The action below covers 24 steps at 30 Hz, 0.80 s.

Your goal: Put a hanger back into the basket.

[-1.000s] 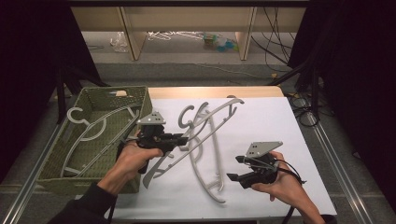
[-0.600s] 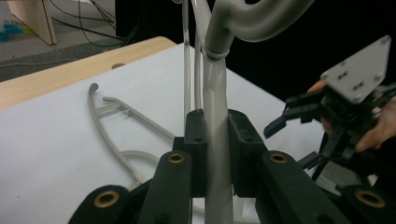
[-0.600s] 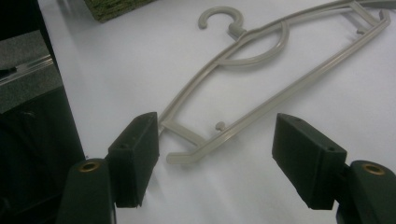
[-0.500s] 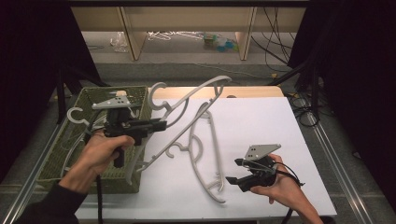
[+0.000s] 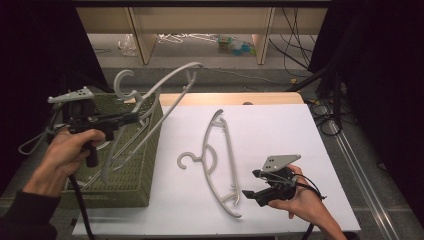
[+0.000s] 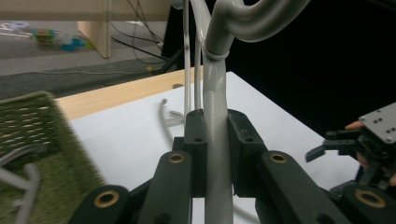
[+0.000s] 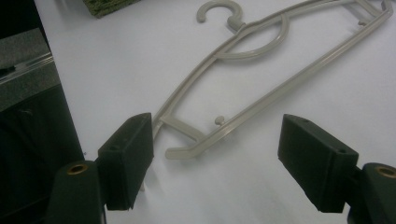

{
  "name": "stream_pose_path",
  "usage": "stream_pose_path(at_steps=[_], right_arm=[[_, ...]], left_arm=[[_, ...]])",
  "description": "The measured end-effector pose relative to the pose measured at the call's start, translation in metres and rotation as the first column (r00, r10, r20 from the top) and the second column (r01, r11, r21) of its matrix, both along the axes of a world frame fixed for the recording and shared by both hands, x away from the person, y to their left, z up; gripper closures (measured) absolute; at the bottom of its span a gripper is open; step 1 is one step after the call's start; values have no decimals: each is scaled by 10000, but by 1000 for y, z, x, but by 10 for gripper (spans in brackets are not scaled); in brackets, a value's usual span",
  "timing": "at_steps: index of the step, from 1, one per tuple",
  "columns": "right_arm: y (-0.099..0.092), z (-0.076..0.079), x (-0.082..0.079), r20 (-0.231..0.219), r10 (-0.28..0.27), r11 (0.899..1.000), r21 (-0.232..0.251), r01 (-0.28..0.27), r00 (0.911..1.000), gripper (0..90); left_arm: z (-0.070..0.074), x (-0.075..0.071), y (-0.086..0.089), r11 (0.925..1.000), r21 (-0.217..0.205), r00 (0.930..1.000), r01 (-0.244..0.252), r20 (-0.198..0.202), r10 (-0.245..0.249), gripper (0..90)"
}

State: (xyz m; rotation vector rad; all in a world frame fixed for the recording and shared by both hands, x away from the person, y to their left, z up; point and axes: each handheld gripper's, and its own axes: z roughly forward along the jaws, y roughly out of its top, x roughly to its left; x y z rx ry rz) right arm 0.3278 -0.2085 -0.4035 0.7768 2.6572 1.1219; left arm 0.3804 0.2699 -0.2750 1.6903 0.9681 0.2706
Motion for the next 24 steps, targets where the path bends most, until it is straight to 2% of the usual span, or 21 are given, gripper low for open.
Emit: stream_pose_path(at_steps=[4, 6, 10, 18, 20, 24], right_arm=[[0, -1, 1, 13, -4, 10000, 12, 4, 10000, 275], [0, -1, 1, 10, 17, 10000, -22, -17, 10000, 275], [0, -2, 2, -2, -14, 10000, -10, 14, 10000, 275], [0, -3, 2, -26, -118, 9999, -2, 118, 9999, 275], [0, -3, 2, -137, -38, 10000, -83, 37, 9999, 275], [1, -5, 3, -35, -31, 10000, -39, 31, 10000, 275]], left_arm=[[0, 2, 22, 9988, 52, 9988, -483, 14, 483, 791], [0, 2, 34, 9960, 216, 9959, -872, 268, 866, 791], [-1, 2, 50, 9943, 281, 9941, -1029, 381, 1018, 791], [-21, 4, 81, 9935, 257, 9938, -1109, 40, 1108, 791], [-25, 5, 86, 9941, 369, 9948, -1016, -81, 1019, 791], [-34, 10, 96, 9949, 535, 9956, -854, -331, 872, 791]])
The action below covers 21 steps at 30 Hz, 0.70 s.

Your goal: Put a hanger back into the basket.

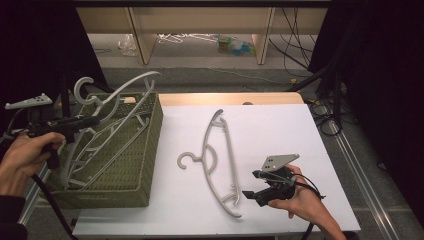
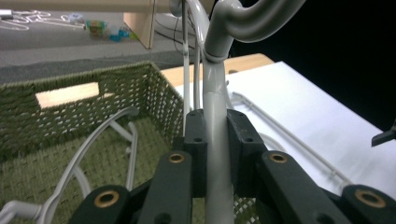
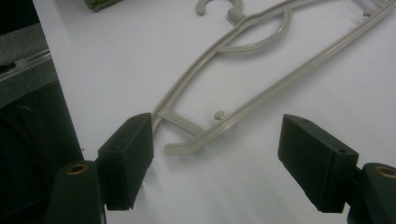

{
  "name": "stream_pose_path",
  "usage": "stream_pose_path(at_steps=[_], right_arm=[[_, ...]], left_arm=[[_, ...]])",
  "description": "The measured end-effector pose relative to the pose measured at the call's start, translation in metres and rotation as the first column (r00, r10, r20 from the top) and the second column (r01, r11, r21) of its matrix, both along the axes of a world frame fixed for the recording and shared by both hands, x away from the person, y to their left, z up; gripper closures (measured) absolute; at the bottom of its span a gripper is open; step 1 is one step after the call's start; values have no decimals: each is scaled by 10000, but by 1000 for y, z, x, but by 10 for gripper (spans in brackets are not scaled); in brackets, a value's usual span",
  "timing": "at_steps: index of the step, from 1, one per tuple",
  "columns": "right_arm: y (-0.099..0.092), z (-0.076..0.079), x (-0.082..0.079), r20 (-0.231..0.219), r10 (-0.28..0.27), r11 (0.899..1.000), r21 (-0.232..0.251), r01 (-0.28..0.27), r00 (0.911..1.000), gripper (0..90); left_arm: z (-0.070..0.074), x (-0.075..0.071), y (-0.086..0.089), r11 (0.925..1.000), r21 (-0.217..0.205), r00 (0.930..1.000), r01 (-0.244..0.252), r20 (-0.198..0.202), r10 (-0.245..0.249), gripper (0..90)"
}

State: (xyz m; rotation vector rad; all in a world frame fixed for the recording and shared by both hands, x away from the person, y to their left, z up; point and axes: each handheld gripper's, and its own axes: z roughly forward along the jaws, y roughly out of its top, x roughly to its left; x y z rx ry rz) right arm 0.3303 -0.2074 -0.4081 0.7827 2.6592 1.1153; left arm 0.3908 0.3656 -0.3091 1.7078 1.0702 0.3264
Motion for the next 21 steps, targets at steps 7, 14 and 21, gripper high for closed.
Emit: stream_pose_path(at_steps=[7, 14, 21], right_arm=[[-1, 0, 0, -167, 37, 9999, -105, -39, 9999, 275], [-1, -1, 0, -125, 39, 10000, -71, -40, 9999, 275], [-1, 1, 0, -242, 136, 9998, -159, -139, 9996, 275]], left_arm=[[-6, 8, 16, 9988, 422, 9995, -238, -200, 246, 791], [-16, 14, 33, 9971, 669, 9985, -350, -400, 378, 791], [-29, 17, 36, 9965, 833, 9970, -21, -769, 85, 789]])
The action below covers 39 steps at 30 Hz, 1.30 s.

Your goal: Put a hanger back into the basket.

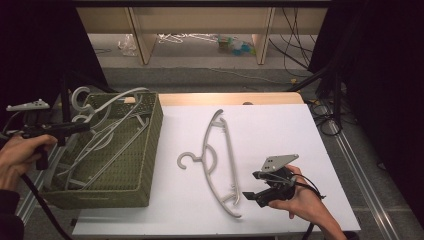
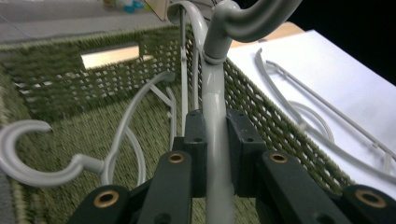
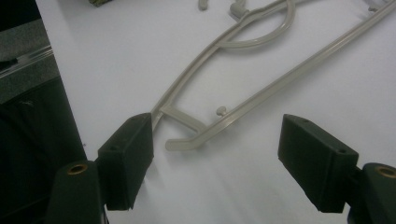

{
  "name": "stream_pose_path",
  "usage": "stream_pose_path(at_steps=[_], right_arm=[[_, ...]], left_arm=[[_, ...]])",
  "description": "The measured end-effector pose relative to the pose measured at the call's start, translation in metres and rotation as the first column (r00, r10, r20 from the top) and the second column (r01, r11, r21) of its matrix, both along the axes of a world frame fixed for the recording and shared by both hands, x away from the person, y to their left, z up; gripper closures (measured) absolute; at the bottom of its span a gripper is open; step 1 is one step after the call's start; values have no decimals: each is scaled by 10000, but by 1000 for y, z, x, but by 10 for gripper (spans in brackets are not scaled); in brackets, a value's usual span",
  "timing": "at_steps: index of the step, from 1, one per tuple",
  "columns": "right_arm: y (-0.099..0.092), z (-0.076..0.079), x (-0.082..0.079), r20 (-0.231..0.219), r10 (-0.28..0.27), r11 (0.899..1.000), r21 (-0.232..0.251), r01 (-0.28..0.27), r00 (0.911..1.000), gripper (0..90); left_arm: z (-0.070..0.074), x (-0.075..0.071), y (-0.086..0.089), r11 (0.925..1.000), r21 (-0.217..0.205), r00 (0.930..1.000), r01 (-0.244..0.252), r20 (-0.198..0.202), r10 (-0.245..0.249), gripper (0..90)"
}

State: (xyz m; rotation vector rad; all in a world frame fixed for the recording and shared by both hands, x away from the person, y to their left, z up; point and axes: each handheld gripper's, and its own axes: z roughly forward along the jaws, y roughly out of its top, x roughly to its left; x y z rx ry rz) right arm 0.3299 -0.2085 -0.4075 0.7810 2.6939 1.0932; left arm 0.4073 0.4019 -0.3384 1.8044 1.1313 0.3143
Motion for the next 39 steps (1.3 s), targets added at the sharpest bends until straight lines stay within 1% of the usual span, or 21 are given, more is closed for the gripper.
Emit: stream_pose_path(at_steps=[2, 3, 4, 5, 8, 10, 15, 17, 21, 22, 24, 26, 28, 29, 30, 33, 35, 36, 37, 38, 39], right_arm=[[0, -1, 0, 137, -99, 9999, 89, 98, 9999, 275], [-1, 0, 0, -9, -87, 10000, 0, 87, 10000, 275], [-1, 0, 1, 56, -78, 10000, -6, 78, 10000, 275], [-1, -1, 0, 137, -116, 9999, 55, 115, 9998, 275], [0, -1, 0, 4, -69, 10000, -21, 69, 10000, 275], [1, -2, 0, 68, -82, 10000, 58, 82, 9999, 275], [1, -2, 1, 13, 51, 10000, -12, -51, 10000, 273], [1, -2, 1, -12, 74, 10000, -1, -74, 10000, 270], [3, -4, 1, 131, 24, 10000, 88, -26, 9999, 269], [2, -3, 1, 7, 67, 10000, 18, -67, 10000, 270], [3, -3, 1, 138, -40, 9999, 161, 38, 9999, 270], [2, -2, 1, 188, -44, 9998, 181, 41, 9998, 269], [2, -2, 1, 192, -72, 9998, 195, 69, 9998, 268], [2, -2, 0, 195, -62, 9998, 207, 58, 9998, 268], [2, -1, 0, 199, -52, 9998, 206, 48, 9998, 268], [1, 0, 1, 86, 56, 10000, 75, -56, 9999, 267], [1, 0, 1, 166, -4, 9999, 113, 2, 9999, 267], [1, 0, 1, 167, -25, 9999, 135, 22, 9999, 267], [1, -1, 1, 234, -91, 9998, 200, 86, 9997, 267], [0, 0, 1, 181, -58, 9999, 141, 55, 9998, 266], [0, 0, 1, 220, -71, 9999, 150, 67, 9997, 265]], left_arm=[[-3, 0, -1, 9998, -77, 9998, 200, -45, -201, 789], [-4, 0, -2, 9996, -55, 9996, 286, -43, -287, 789], [-5, 0, -3, 9993, -50, 9993, 383, -30, -383, 789], [-6, 0, -4, 9989, 77, 9989, 463, -110, -462, 788], [-11, 4, -9, 9991, 156, 9986, 405, -358, -399, 789], [-16, 7, -13, 9987, 277, 9976, 424, -556, -408, 788], [-32, 14, -21, 9984, 533, 9927, 176, -1200, -111, 789], [-42, 16, -26, 9976, 670, 9883, 150, -1526, -46, 789], [-55, 18, -29, 9936, 1125, 9825, -87, -1839, 294, 786], [-58, 18, -27, 9927, 1181, 9817, -232, -1851, 449, 781], [-62, 17, -23, 9869, 1511, 9764, -560, -1981, 857, 769], [-67, 17, -19, 9825, 1563, 9707, -1011, -2009, 1318, 757], [-70, 17, -16, 9735, 1871, 9669, -1314, -1926, 1675, 752], [-70, 17, -14, 9672, 2201, 9655, -1267, -1961, 1711, 749], [-71, 17, -14, 9635, 2311, 9646, -1352, -1917, 1813, 748], [-73, 18, -15, 9552, 2510, 9579, -1570, -1968, 2092, 725], [-73, 19, -15, 9503, 2539, 9538, -1803, -1911, 2320, 688], [-72, 18, -15, 9438, 2620, 9494, -2013, -1850, 2538, 671], [-71, 17, -16, 9343, 2577, 9432, -2463, -1579, 2922, 633], [-69, 16, -15, 9289, 2607, 9405, -2629, -1456, 3070, 578], [-64, 13, -13, 9216, 2855, 9409, -2628, -1359, 3104, 552]])
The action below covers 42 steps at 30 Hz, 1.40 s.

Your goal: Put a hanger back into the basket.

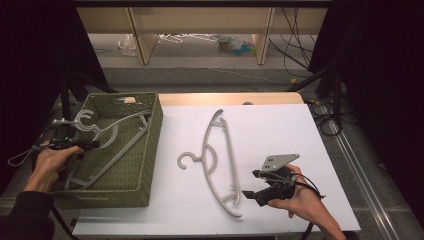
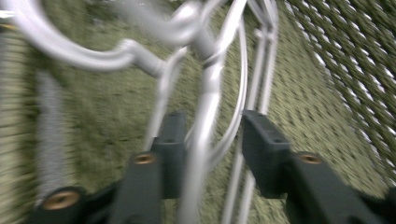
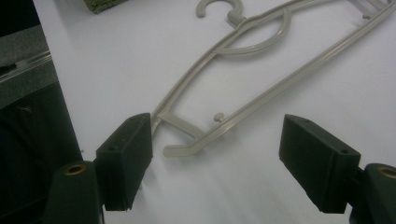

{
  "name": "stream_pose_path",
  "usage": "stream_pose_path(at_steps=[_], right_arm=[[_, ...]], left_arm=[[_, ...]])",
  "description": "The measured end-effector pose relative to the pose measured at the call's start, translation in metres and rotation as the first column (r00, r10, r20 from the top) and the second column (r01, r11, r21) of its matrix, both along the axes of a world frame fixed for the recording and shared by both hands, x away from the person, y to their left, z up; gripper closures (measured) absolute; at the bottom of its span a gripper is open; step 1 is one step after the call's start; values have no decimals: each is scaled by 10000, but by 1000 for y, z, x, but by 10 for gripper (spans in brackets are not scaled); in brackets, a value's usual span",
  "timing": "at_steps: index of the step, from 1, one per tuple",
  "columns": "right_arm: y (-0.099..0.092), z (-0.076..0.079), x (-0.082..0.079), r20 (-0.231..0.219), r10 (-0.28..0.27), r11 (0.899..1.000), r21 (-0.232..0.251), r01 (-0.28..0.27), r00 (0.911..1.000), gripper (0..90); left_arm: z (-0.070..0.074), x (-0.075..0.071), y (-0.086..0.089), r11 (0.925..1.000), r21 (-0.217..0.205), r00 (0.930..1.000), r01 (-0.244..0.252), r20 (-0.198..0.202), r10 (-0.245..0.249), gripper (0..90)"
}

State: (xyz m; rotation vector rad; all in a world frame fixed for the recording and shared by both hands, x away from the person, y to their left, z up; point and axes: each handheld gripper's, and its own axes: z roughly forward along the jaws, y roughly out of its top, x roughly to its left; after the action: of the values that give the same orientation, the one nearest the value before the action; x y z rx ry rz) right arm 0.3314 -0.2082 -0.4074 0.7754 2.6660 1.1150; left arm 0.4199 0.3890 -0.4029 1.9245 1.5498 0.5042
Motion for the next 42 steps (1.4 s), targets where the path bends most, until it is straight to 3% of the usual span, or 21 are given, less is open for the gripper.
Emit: stream_pose_path(at_steps=[1, 4, 8, 10, 12, 16, 18, 20, 23, 24, 28, 29, 31, 32, 33, 34, 36, 37, 39, 40, 42], right_arm=[[0, 0, 0, 3, -26, 10000, 5, 26, 10000, 265], [1, -1, 0, -31, -157, 9998, 88, 157, 9999, 264], [3, -3, 0, 31, -213, 9995, 226, 212, 9998, 260], [5, -4, 1, 74, -389, 9982, 466, 385, 9992, 260], [6, -5, 1, 113, -514, 9969, 606, 506, 9986, 256], [8, -7, 0, 194, -875, 9932, 787, 857, 9960, 242], [8, -6, 0, 258, -1036, 9896, 1034, 1005, 9943, 243], [8, -5, 0, 302, -1105, 9874, 1175, 1062, 9934, 242], [8, -5, 0, 300, -1289, 9837, 1299, 1240, 9912, 242], [8, -6, 1, 297, -1315, 9831, 1322, 1265, 9909, 242], [9, -9, 1, 254, -1263, 9835, 1341, 1218, 9917, 243], [9, -9, 1, 243, -1258, 9835, 1338, 1215, 9918, 242], [10, -9, 1, 182, -1281, 9831, 1340, 1245, 9916, 242], [10, -10, 1, 176, -1280, 9830, 1346, 1245, 9916, 240], [11, -10, 0, 235, -1283, 9831, 1346, 1241, 9915, 241], [11, -10, 0, 243, -1218, 9840, 1337, 1176, 9923, 241], [13, -11, -1, 226, -1194, 9847, 1302, 1155, 9926, 241], [13, -11, -2, 164, -1130, 9856, 1283, 1100, 9935, 242], [14, -11, -2, 147, -1111, 9860, 1269, 1084, 9937, 242], [14, -11, -2, 136, -1111, 9860, 1267, 1086, 9937, 242], [13, -12, -1, 155, -1143, 9860, 1243, 1115, 9933, 242]], left_arm=[[3, -4, -2, 9984, -417, 9974, -385, 589, 410, 524], [16, -18, -4, 9932, -1067, 9858, -470, 1556, 633, 467], [33, -43, -15, 9880, -1534, 9700, -205, 2364, 569, 369], [41, -57, -24, 9875, -1577, 9629, 66, 2675, 363, 355], [50, -75, -42, 9737, -2114, 9516, 845, 3069, -160, 333], [52, -100, -80, 9639, -1837, 9292, 1929, 3497, -1193, 273], [49, -111, -100, 9476, -1852, 9148, 2603, 3613, -1807, 244], [43, -120, -124, 9202, -2209, 8985, 3231, 3770, -2249, 237], [35, -126, -149, 8792, -2856, 8890, 3814, 3739, -2642, 227], [32, -128, -157, 8698, -2982, 8879, 3930, 3689, -2747, 227], [26, -136, -180, 8695, -2277, 8607, 4382, 3853, -3328, 214], [24, -139, -184, 8733, -2169, 8578, 4362, 3933, -3308, 213], [18, -142, -190, 8638, -2144, 8483, 4560, 3983, -3490, 202], [13, -145, -195, 8670, -2158, 8531, 4492, 3917, -3445, 198], [11, -147, -197, 8742, -1912, 8521, 4464, 3890, -3500, 198], [7, -148, -200, 8772, -1587, 8442, 4531, 3926, -3650, 198], [3, -151, -204, 8724, -1703, 8467, 4581, 3822, -3700, 197], [1, -151, -205, 8676, -1705, 8411, 4671, 3883, -3766, 197], [-1, -154, -208, 8747, -1491, 8407, 4611, 3889, -3769, 197], [-4, -154, -210, 8747, -1491, 8387, 4612, 3951, -3749, 197], [-7, -155, -212, 8721, -1647, 8428, 4607, 3892, -3717, 190]])
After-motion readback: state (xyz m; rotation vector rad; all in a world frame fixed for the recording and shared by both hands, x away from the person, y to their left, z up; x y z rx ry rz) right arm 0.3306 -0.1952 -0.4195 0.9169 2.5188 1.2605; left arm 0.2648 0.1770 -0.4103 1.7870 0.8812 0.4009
